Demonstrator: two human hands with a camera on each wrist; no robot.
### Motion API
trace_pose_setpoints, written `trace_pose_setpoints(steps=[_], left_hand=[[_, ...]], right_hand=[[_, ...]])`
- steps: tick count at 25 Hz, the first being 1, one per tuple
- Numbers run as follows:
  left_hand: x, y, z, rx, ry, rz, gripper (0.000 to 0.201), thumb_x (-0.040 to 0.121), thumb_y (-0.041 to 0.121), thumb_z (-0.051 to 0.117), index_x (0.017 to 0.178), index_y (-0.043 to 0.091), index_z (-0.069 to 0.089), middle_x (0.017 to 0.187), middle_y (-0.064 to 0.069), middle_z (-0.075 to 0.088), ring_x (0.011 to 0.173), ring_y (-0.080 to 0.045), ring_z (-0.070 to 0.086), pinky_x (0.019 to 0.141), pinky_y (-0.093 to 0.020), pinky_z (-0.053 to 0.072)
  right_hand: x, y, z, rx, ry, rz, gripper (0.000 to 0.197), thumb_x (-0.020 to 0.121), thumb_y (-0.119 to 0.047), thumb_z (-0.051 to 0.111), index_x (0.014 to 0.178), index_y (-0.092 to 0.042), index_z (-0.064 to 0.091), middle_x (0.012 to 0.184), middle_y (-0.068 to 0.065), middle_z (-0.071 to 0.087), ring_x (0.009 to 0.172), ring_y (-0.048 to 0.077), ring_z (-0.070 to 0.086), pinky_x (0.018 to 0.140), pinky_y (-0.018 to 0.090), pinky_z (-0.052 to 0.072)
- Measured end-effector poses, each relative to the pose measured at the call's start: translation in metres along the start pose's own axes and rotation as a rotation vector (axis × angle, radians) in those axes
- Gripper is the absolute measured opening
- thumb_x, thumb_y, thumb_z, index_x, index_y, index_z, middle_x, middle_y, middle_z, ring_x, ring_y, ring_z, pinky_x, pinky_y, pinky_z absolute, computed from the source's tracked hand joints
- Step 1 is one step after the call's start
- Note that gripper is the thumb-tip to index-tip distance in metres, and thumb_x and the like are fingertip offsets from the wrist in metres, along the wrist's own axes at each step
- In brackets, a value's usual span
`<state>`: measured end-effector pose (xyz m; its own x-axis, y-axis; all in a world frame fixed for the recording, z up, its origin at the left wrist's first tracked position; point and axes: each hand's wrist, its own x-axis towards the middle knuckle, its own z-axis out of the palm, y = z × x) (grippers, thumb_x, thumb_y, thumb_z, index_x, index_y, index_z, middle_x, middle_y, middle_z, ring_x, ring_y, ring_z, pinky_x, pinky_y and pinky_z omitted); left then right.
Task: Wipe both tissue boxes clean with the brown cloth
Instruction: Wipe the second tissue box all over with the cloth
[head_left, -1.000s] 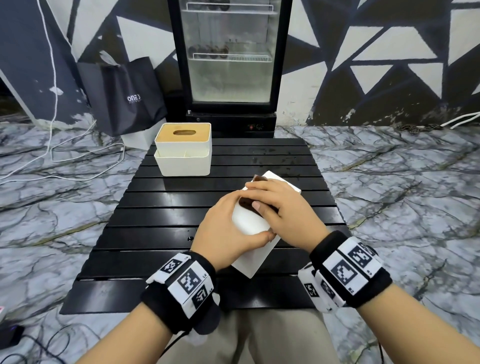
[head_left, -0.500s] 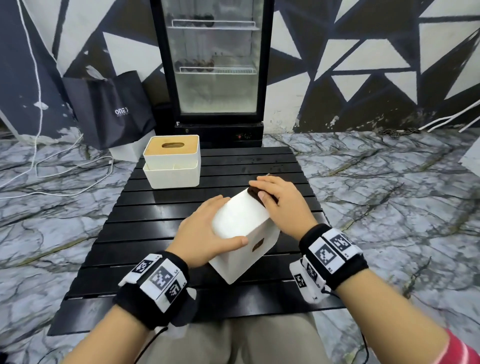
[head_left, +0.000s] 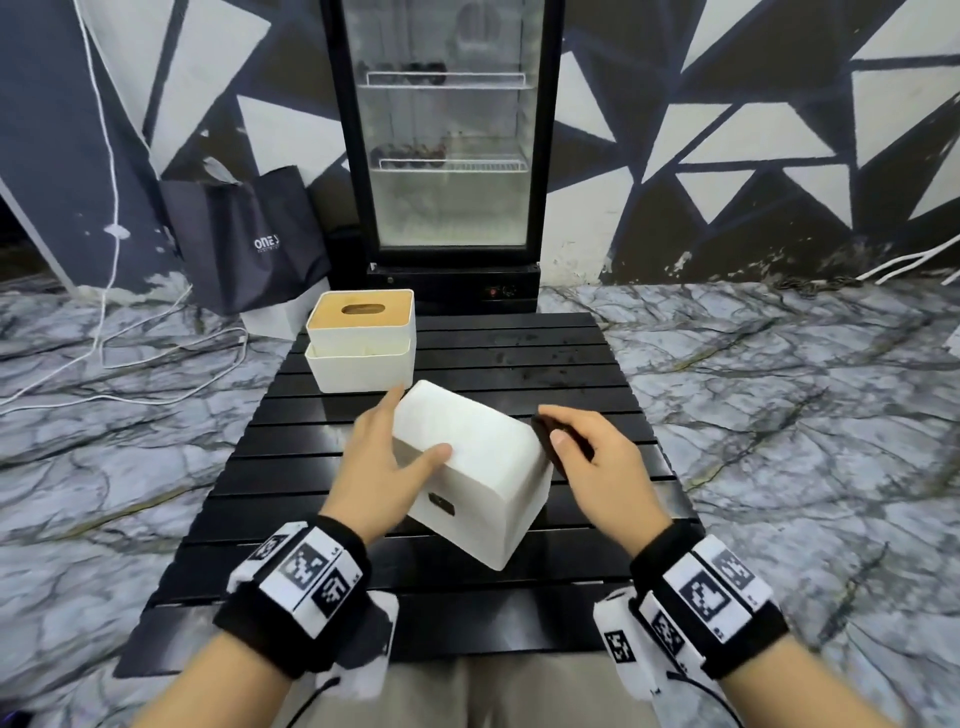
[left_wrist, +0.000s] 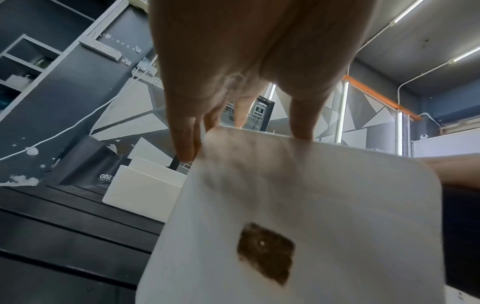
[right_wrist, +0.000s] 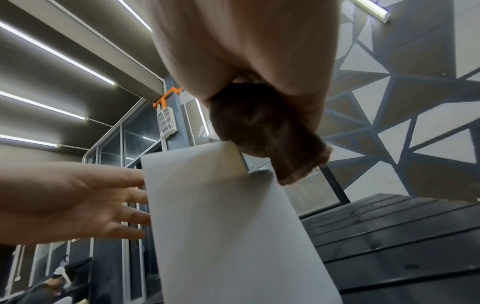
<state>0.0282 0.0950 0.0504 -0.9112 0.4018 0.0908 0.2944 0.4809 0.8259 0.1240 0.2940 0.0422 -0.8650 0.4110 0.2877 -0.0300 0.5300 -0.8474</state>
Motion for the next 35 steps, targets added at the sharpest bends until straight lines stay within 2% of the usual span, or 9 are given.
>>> trace_pose_setpoints(steps=[3,6,9,12,16,20,23,30,35], left_hand=[[0.012,-0.002,-0.005,-0.089,-0.006,-0.055,0.073,0.086,0.025,0.065,0.146,0.029,0.024,0.151,0.000,0.029,0.136,-0.020,0.034,0.109,-0.035,0.032],[0.015,0.003,-0.003,-0.026,0.019,-0.065,0.063,0.091,0.028,0.058,0.146,0.025,0.027,0.150,-0.005,0.033,0.129,-0.022,0.043,0.107,-0.037,0.036],[0.008,0.016,0.009,0.080,-0.043,-0.010,0.076,0.083,0.050,0.061,0.146,0.028,0.027,0.148,0.000,0.036,0.131,-0.020,0.041,0.108,-0.041,0.036],[0.003,0.022,0.018,0.167,-0.113,0.047,0.100,0.058,0.074,0.059,0.143,0.035,0.025,0.143,0.005,0.041,0.130,-0.015,0.040,0.106,-0.041,0.038],[0.005,0.023,0.019,0.220,-0.116,0.032,0.085,0.066,0.064,0.066,0.138,0.033,0.031,0.134,0.005,0.046,0.121,-0.018,0.047,0.091,-0.031,0.040],[0.013,0.018,0.018,0.207,-0.108,0.035,0.088,0.056,0.070,0.056,0.133,0.032,0.037,0.125,0.005,0.052,0.113,-0.017,0.051,0.087,-0.034,0.044],[0.022,0.015,0.017,0.215,-0.101,0.016,0.103,0.048,0.076,0.052,0.136,0.024,0.036,0.130,0.003,0.051,0.117,-0.018,0.050,0.090,-0.037,0.045],[0.026,0.015,0.017,0.222,-0.104,0.062,0.086,0.053,0.070,0.055,0.129,0.031,0.041,0.122,0.007,0.053,0.112,-0.015,0.050,0.091,-0.038,0.045],[0.025,0.015,0.020,0.210,-0.065,0.069,0.079,0.060,0.063,0.058,0.130,0.031,0.040,0.123,0.007,0.052,0.112,-0.015,0.049,0.084,-0.033,0.041]], right_hand=[[-0.019,-0.006,-0.002,-0.001,-0.037,-0.075,0.029,0.090,-0.009,0.050,0.113,-0.023,0.061,0.108,-0.015,0.059,0.102,-0.006,0.051,0.090,0.002,0.033],[-0.034,-0.013,0.001,-0.040,-0.149,-0.191,0.027,0.090,-0.012,0.051,0.112,-0.022,0.062,0.107,-0.016,0.059,0.104,-0.005,0.051,0.093,0.006,0.033],[-0.025,-0.010,0.003,-0.060,-0.082,-0.203,0.025,0.086,-0.016,0.053,0.108,-0.021,0.062,0.103,-0.017,0.056,0.101,-0.004,0.050,0.090,0.003,0.032],[-0.007,-0.002,0.007,-0.079,0.011,-0.138,0.020,0.084,-0.010,0.058,0.100,-0.021,0.058,0.103,-0.011,0.051,0.095,-0.004,0.049,0.082,0.000,0.032],[0.012,0.007,0.025,-0.106,0.045,-0.142,0.017,0.080,-0.011,0.062,0.094,-0.017,0.055,0.104,-0.005,0.046,0.096,0.006,0.049,0.082,0.005,0.036],[0.017,0.014,0.041,-0.141,0.045,-0.194,0.018,0.084,-0.015,0.056,0.102,-0.016,0.062,0.108,-0.003,0.058,0.107,0.015,0.047,0.093,0.022,0.034],[0.005,0.015,0.049,-0.122,0.037,-0.263,0.027,0.086,-0.019,0.050,0.110,-0.015,0.062,0.114,-0.003,0.059,0.113,0.010,0.044,0.102,0.023,0.030],[0.038,0.024,0.041,-0.155,-0.019,-0.200,0.030,0.091,-0.011,0.051,0.120,-0.012,0.058,0.126,0.005,0.055,0.122,0.018,0.042,0.103,0.019,0.023],[0.022,0.026,0.050,-0.116,0.027,-0.256,0.033,0.089,-0.017,0.047,0.120,-0.013,0.058,0.123,0.002,0.056,0.120,0.015,0.043,0.106,0.027,0.028]])
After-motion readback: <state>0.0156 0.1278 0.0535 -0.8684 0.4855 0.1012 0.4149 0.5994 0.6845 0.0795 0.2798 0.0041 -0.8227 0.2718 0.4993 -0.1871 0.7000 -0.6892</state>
